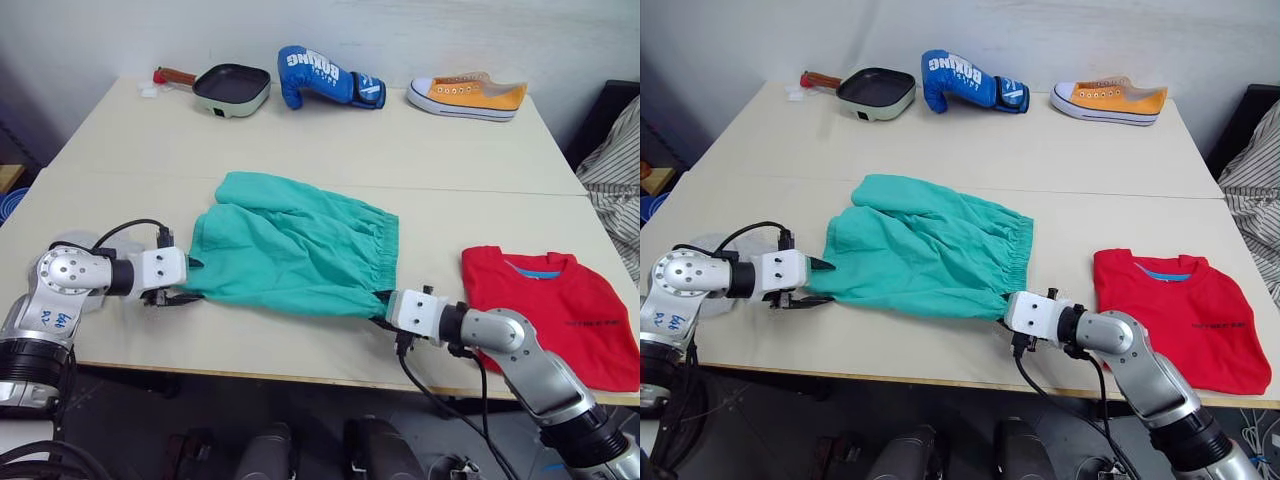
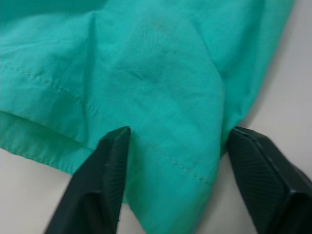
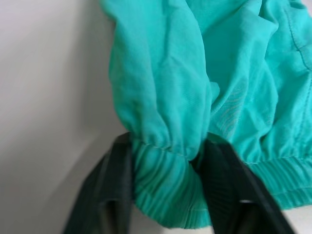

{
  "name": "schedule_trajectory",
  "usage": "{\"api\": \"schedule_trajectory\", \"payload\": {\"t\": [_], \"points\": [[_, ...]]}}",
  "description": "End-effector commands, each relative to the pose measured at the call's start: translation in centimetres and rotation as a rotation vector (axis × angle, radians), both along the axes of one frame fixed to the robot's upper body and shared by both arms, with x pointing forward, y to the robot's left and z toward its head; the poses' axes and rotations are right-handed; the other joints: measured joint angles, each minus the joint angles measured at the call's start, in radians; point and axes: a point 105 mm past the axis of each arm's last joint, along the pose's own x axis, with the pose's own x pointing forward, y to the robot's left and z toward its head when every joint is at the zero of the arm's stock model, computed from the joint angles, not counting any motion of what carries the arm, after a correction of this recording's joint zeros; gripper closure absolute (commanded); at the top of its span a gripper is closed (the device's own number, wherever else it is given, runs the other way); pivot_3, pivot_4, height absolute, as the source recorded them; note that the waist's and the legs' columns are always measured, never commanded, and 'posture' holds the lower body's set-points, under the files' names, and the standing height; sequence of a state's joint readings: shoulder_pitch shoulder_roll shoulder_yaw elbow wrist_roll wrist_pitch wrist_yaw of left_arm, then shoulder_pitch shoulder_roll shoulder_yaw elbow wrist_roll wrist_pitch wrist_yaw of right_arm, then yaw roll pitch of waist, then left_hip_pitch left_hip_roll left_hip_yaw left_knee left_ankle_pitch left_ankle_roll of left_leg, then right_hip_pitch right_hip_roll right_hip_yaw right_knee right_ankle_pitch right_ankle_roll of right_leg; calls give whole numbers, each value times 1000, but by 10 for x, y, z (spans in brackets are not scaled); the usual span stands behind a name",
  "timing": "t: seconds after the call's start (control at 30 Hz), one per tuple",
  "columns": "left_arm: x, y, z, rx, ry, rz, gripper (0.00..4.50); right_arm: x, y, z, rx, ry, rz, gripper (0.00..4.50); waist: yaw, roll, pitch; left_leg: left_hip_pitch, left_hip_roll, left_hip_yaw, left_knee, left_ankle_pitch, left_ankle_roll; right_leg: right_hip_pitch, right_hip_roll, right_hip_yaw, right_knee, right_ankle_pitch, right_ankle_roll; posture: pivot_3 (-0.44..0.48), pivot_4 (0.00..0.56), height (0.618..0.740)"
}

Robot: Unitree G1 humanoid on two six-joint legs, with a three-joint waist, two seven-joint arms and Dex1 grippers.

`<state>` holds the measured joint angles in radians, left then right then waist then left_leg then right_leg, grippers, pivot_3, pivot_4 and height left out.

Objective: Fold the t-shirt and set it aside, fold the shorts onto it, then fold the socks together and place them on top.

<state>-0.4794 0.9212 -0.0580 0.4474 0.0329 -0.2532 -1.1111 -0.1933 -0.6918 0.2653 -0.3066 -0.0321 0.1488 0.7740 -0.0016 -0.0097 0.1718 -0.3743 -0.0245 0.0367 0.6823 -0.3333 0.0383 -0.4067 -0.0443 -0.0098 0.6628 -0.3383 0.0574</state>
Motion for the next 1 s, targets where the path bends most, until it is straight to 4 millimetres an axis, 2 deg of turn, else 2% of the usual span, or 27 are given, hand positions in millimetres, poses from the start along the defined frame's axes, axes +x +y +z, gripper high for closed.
{"api": "schedule_trajectory", "payload": {"t": [0.03,0.07,0.13,0.17,0.2,0.27,0.4,0.47,0.57,0.67,0.73,0.8,0.83,0.87,0.9,0.93,0.97,1.0], "points": [[-2,2,-15,-4,79,17,2800,2,-3,14,18,-52,4,4161,0,0,0,0,0,0,0,0,0,0,0,0,0,0,0,0,150,740],[-3,1,-15,-8,89,15,3151,2,-4,15,20,-52,3,4493,0,0,0,0,0,0,0,0,0,0,0,0,0,0,0,0,150,740],[-6,1,-15,-6,109,6,3807,1,-5,18,32,-49,4,4500,-1,0,0,0,0,0,0,0,0,0,0,0,0,0,0,0,150,740],[-12,1,-15,-13,153,-4,4214,-2,-5,20,46,-38,19,4500,-1,0,0,0,0,0,0,0,0,0,0,0,0,0,0,0,150,740],[-21,-1,-15,-28,211,-27,4434,-6,-4,23,62,-21,42,4500,-2,0,0,0,0,0,0,0,0,0,0,0,0,0,0,0,150,740],[-37,-4,-12,-58,315,-64,4472,-15,-3,26,84,12,82,4500,-5,0,0,0,0,0,0,0,0,0,0,0,1,0,0,0,150,740],[-98,-4,4,-108,701,-120,4472,-54,-7,25,91,206,211,4500,-26,0,0,-2,1,-1,-4,-1,0,-1,1,-1,0,0,0,0,150,740],[-112,-2,6,-84,776,-123,4472,-63,-10,26,103,259,218,4500,-26,-1,1,-1,2,-2,-5,-2,0,0,1,-1,-1,0,0,0,150,740],[-111,-3,5,-86,770,-107,4472,-65,-13,27,147,301,189,4500,-25,0,1,1,2,-2,-3,-2,1,4,0,-1,-3,0,0,0,150,740],[-97,-5,5,-95,714,-102,4472,-61,-16,25,201,327,148,4500,-22,0,1,6,2,-2,-3,-4,5,10,0,-1,-7,0,-1,0,150,740],[-75,-12,12,-124,621,-116,4472,-44,-22,27,260,313,80,4500,-21,0,1,6,2,-3,-3,-4,5,10,0,-1,-6,0,-1,0,150,740],[-10,-35,50,-243,231,-137,4472,-1,-38,52,313,146,-65,4500,-15,0,2,5,1,-3,-2,-3,3,9,0,-1,-6,0,-1,0,150,740],[36,-47,100,-353,-135,-80,4472,26,-53,76,334,-4,-169,4500,0,-1,4,5,1,-3,0,-3,3,9,0,-2,-5,0,-1,0,150,740],[62,-54,151,-480,-402,-30,4472,45,-65,100,359,-131,-249,4500,7,-6,7,4,0,-3,3,-2,3,8,0,-3,-4,1,2,0,150,740],[76,-54,203,-608,-615,40,4472,61,-78,131,387,-276,-327,4500,12,-10,8,-2,-2,-3,5,1,3,2,-2,-3,-2,4,4,0,150,740],[78,-52,247,-692,-775,82,4472,69,-91,167,400,-449,-385,4500,12,-12,7,-13,-3,-3,10,3,2,-8,-2,-3,0,7,6,0,150,740],[75,-50,277,-732,-875,99,4472,68,-97,201,398,-610,-399,4500,4,-13,6,-27,-3,-3,16,4,2,-21,-1,-2,4,8,8,0,150,740],[72,-48,296,-759,-937,108,4472,64,-98,225,391,-726,-392,4500,-5,-14,6,-35,-3,1,19,4,2,-32,-2,-3,14,9,9,0,150,740]]}}
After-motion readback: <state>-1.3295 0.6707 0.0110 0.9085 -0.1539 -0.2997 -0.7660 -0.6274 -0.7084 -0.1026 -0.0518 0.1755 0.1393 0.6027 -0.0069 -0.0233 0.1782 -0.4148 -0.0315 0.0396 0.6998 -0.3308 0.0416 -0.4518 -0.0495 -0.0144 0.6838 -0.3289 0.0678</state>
